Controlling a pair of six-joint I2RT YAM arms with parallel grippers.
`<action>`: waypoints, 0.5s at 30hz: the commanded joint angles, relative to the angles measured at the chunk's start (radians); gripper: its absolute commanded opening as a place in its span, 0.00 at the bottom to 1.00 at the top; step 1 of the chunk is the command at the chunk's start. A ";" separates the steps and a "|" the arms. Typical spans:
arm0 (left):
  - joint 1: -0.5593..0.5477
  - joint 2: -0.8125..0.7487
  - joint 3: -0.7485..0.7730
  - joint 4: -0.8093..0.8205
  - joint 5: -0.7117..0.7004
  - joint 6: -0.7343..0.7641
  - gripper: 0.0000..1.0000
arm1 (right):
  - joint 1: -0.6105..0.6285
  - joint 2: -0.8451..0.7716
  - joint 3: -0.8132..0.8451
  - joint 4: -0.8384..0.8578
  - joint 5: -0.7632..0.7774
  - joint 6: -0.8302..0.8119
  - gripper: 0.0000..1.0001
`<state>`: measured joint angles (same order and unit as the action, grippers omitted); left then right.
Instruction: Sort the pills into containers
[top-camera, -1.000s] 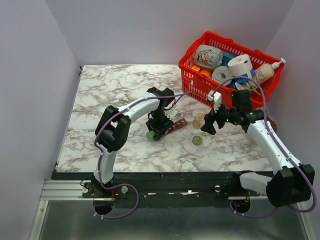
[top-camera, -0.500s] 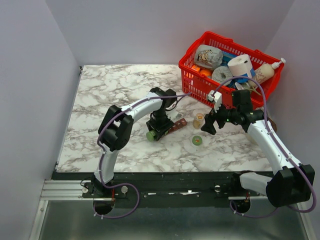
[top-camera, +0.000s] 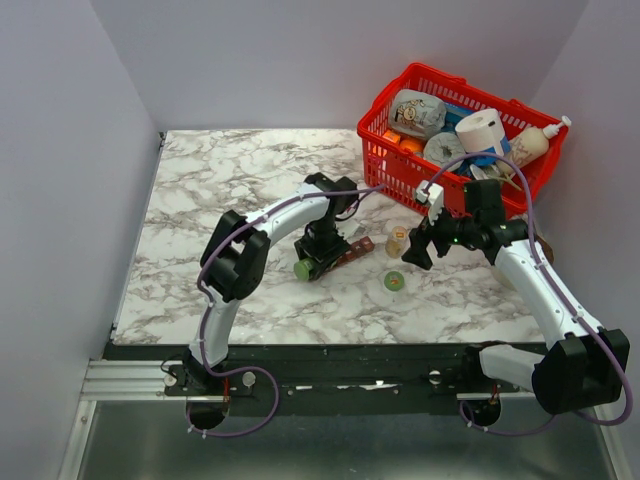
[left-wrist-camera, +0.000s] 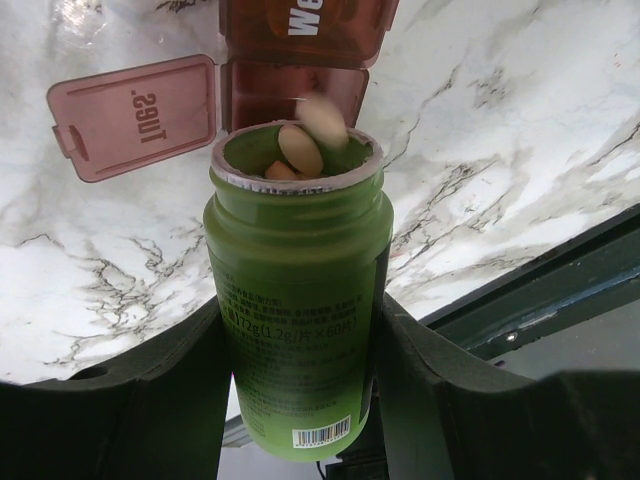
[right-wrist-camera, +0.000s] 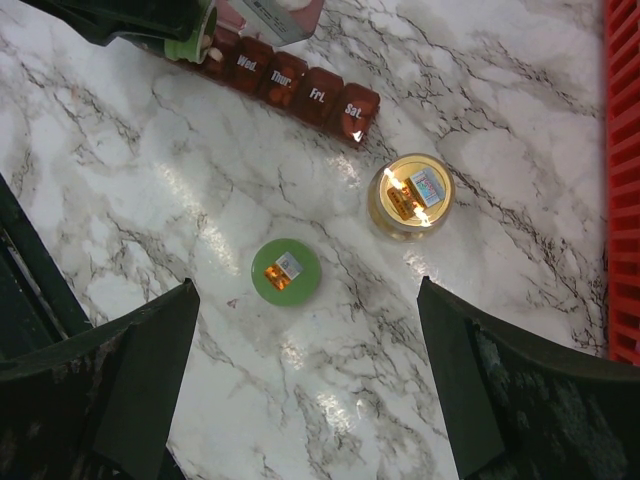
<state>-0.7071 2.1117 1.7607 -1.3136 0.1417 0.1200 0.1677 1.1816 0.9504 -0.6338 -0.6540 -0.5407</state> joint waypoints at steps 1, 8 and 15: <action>-0.012 0.019 0.031 -0.042 -0.044 -0.029 0.00 | -0.014 -0.017 0.019 -0.023 -0.035 -0.007 1.00; -0.019 0.022 0.034 -0.047 -0.053 -0.033 0.00 | -0.016 -0.016 0.019 -0.024 -0.038 -0.007 1.00; -0.019 0.019 0.039 -0.047 -0.056 -0.031 0.00 | -0.017 -0.014 0.019 -0.026 -0.038 -0.008 1.00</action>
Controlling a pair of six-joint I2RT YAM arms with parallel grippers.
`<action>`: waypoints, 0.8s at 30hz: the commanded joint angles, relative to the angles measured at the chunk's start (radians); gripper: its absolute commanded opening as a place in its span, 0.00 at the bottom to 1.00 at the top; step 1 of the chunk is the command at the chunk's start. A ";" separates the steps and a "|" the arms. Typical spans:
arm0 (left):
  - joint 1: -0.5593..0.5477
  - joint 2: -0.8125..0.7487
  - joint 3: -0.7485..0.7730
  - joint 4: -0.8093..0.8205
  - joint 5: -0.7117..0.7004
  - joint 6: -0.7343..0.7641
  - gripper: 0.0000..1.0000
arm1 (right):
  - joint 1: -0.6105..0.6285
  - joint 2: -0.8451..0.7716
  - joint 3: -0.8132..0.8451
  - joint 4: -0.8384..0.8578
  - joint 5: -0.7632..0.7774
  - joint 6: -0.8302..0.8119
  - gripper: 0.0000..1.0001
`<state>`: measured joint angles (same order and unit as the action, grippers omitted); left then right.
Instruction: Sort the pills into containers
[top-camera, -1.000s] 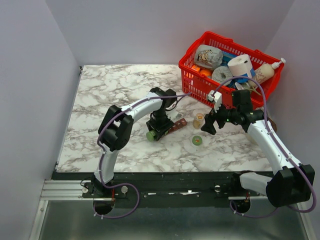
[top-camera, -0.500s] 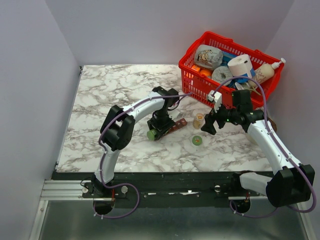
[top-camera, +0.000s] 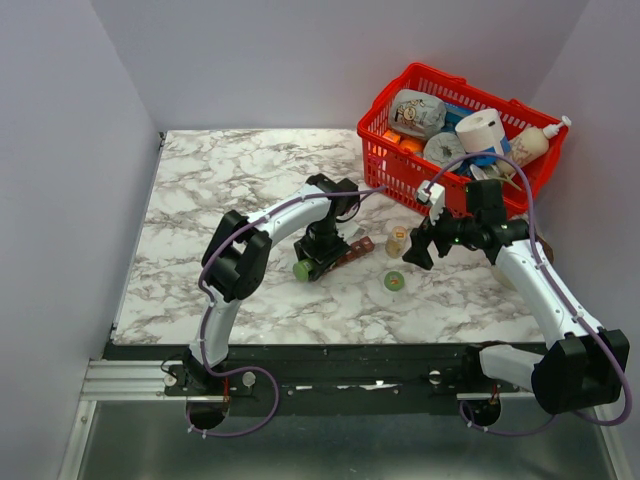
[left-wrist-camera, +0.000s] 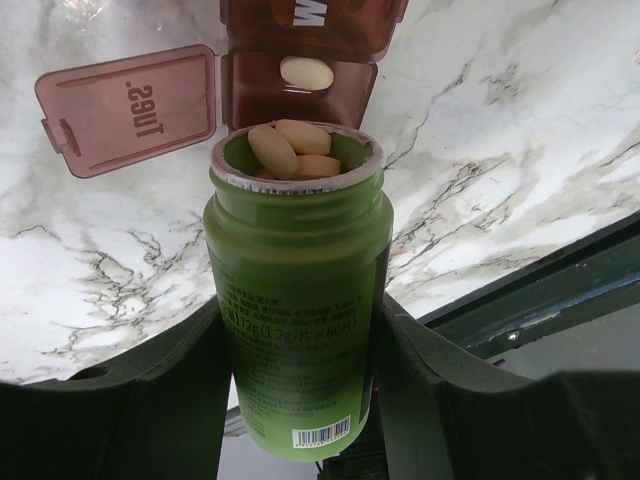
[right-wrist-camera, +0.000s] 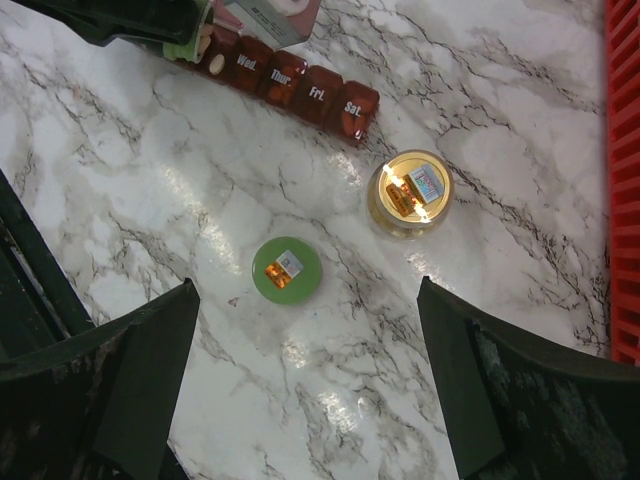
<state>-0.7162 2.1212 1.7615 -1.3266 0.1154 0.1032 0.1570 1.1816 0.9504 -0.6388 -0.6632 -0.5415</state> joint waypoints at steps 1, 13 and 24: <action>-0.009 0.006 0.039 -0.034 -0.033 -0.014 0.00 | -0.007 -0.013 0.019 -0.019 -0.029 -0.008 1.00; -0.009 -0.012 0.009 -0.042 -0.011 -0.026 0.00 | -0.008 -0.007 0.019 -0.021 -0.030 -0.008 1.00; -0.011 -0.010 0.038 -0.039 -0.034 -0.025 0.00 | -0.008 0.001 0.021 -0.024 -0.030 -0.009 1.00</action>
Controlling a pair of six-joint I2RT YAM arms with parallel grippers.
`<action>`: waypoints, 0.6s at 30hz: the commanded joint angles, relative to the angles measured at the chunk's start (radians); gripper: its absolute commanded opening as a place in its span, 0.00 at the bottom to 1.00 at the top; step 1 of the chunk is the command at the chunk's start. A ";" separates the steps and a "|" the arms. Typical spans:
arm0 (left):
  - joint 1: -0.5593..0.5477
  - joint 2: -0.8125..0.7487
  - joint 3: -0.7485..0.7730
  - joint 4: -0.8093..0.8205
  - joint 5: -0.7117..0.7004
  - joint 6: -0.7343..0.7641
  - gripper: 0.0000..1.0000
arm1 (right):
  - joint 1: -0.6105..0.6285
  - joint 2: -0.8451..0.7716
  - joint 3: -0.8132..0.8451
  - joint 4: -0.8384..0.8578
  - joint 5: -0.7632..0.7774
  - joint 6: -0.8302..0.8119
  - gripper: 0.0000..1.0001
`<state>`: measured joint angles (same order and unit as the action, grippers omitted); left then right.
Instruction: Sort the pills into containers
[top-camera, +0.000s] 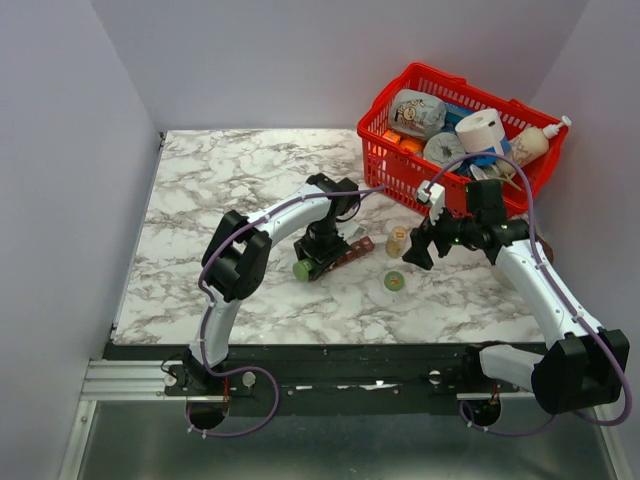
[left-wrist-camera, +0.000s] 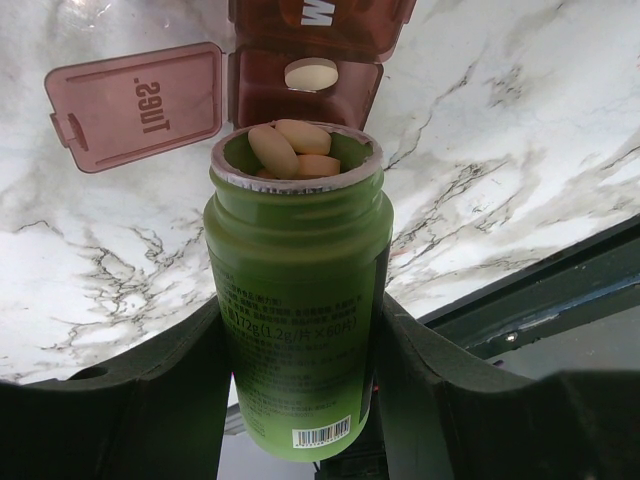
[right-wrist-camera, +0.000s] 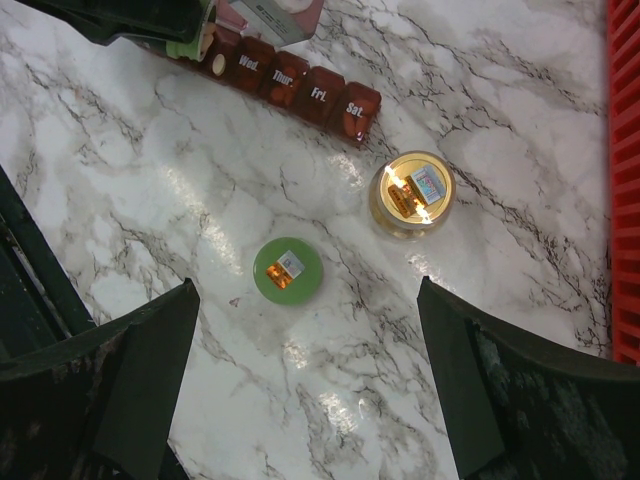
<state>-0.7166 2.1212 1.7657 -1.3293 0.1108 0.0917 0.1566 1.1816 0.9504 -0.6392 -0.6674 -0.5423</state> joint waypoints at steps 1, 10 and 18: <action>-0.009 -0.020 0.037 -0.030 -0.030 -0.009 0.00 | -0.006 0.001 0.019 -0.024 -0.024 -0.010 1.00; -0.007 -0.107 -0.054 0.094 0.012 0.008 0.00 | -0.009 0.013 0.021 -0.024 -0.020 -0.013 1.00; -0.003 -0.181 -0.195 0.196 0.026 0.013 0.00 | -0.008 0.032 0.021 -0.024 -0.017 -0.013 1.00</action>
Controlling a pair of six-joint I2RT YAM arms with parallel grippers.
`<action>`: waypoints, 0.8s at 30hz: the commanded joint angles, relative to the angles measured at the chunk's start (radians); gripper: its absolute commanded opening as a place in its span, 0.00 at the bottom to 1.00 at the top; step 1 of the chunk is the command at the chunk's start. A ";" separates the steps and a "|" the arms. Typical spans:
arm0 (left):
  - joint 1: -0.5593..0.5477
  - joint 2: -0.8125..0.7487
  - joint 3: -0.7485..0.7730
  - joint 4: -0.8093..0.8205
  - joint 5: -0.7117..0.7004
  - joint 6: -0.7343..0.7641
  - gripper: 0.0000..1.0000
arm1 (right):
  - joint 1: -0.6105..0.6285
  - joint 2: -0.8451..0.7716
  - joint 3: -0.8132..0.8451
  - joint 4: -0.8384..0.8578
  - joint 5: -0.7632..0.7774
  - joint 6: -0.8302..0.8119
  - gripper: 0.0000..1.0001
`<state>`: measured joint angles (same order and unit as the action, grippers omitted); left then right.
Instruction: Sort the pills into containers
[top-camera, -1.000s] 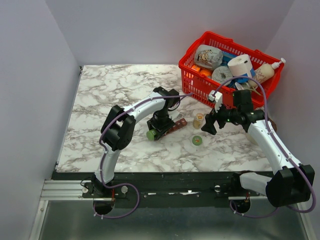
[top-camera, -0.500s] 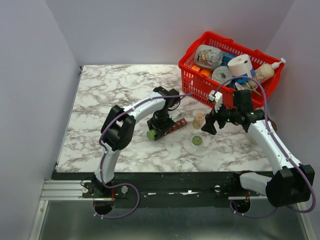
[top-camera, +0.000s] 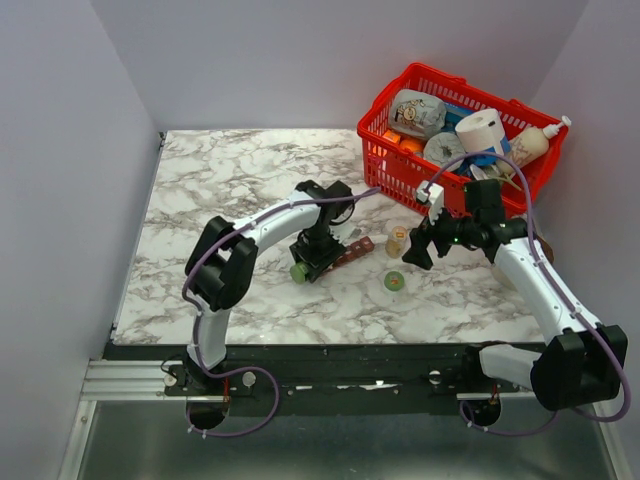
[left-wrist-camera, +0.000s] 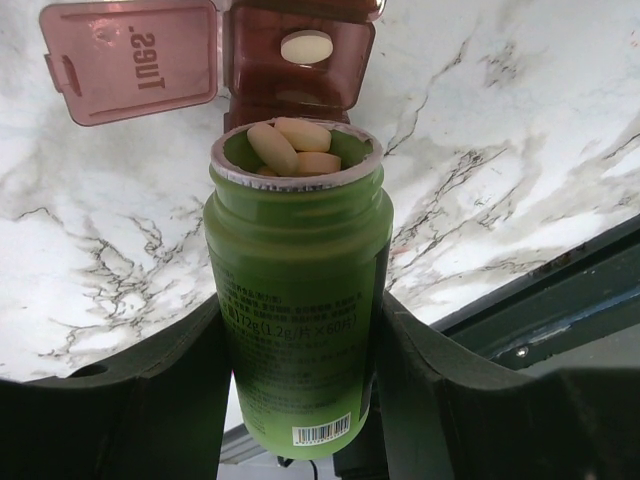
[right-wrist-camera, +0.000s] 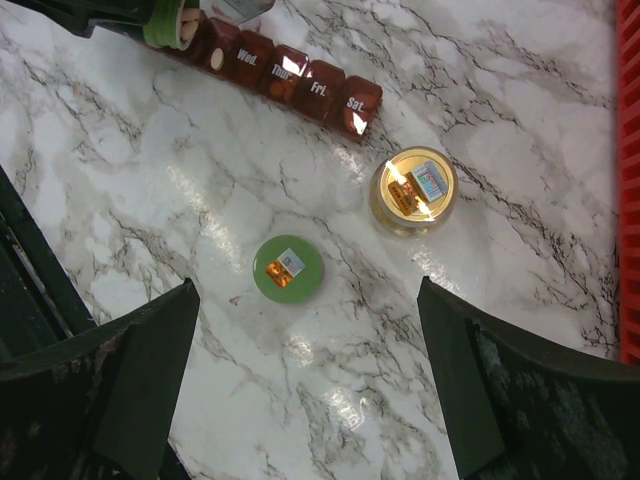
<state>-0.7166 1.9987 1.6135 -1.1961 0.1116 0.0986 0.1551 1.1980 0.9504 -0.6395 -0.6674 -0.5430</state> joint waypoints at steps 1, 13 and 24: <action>-0.003 -0.073 -0.055 0.087 0.023 0.004 0.00 | -0.006 0.015 0.021 -0.022 -0.017 -0.012 1.00; -0.003 -0.319 -0.285 0.412 -0.009 0.027 0.00 | -0.008 0.020 0.018 -0.020 -0.005 -0.021 1.00; 0.000 -0.961 -0.872 1.163 0.155 0.049 0.00 | -0.008 0.037 0.011 -0.008 0.009 -0.028 1.00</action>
<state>-0.7151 1.2831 0.9554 -0.4828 0.1539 0.1280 0.1551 1.2201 0.9504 -0.6395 -0.6659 -0.5541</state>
